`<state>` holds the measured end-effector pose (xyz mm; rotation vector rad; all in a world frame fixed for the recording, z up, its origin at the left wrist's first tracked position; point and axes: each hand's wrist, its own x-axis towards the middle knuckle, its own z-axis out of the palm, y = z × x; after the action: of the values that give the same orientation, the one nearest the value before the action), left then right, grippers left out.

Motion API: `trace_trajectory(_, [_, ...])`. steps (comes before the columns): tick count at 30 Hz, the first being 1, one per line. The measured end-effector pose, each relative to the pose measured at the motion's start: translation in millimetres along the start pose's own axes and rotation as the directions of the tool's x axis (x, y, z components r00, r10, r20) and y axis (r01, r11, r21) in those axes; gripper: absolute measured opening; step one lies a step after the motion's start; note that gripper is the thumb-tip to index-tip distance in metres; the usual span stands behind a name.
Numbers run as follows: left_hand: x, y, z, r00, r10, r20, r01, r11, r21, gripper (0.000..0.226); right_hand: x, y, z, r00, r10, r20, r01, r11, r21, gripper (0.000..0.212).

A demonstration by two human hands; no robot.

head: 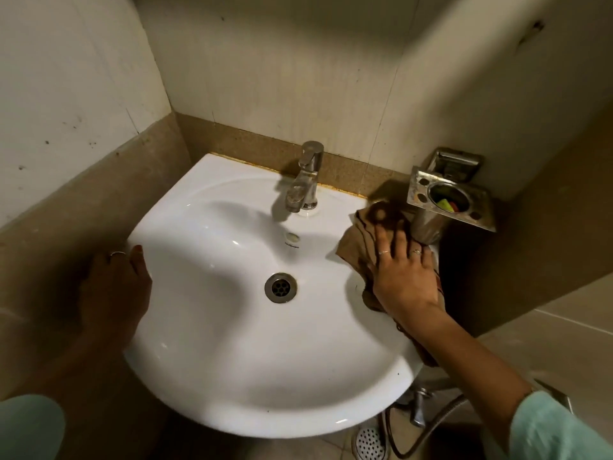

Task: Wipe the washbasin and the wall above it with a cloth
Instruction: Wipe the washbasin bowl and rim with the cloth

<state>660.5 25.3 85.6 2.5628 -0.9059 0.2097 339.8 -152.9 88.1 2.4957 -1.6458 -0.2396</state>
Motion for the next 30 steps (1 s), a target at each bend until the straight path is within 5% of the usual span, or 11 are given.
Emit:
trace_trajectory(10, [-6.6,1.0,-3.3,0.993,0.077,-0.084,-0.079,0.997,-0.015,0.04,29.1,-0.4,-10.9,0.992,-0.124,-0.001,0.124,0.987,0.104,0.069])
trace_trajectory(14, [-6.3,-3.8,-4.3,0.975,0.209,-0.078,-0.206,0.977,0.043,0.032,6.5,1.7,-7.4,1.0,-0.029,-0.006,0.029,0.993,0.114,0.063])
trace_trajectory(20, [-0.7,-13.0,6.9,0.976,0.163,-0.145,-0.165,0.986,0.001,0.044,-59.7,8.9,0.5,0.993,0.099,0.065,-0.113,0.957,0.266,0.064])
trace_trajectory(30, [9.5,-18.9,15.3,0.983,0.108,-0.148,-0.118,0.991,-0.06,0.046,-133.3,-37.4,-15.5,0.998,-0.03,0.064,0.013,0.967,0.256,0.053])
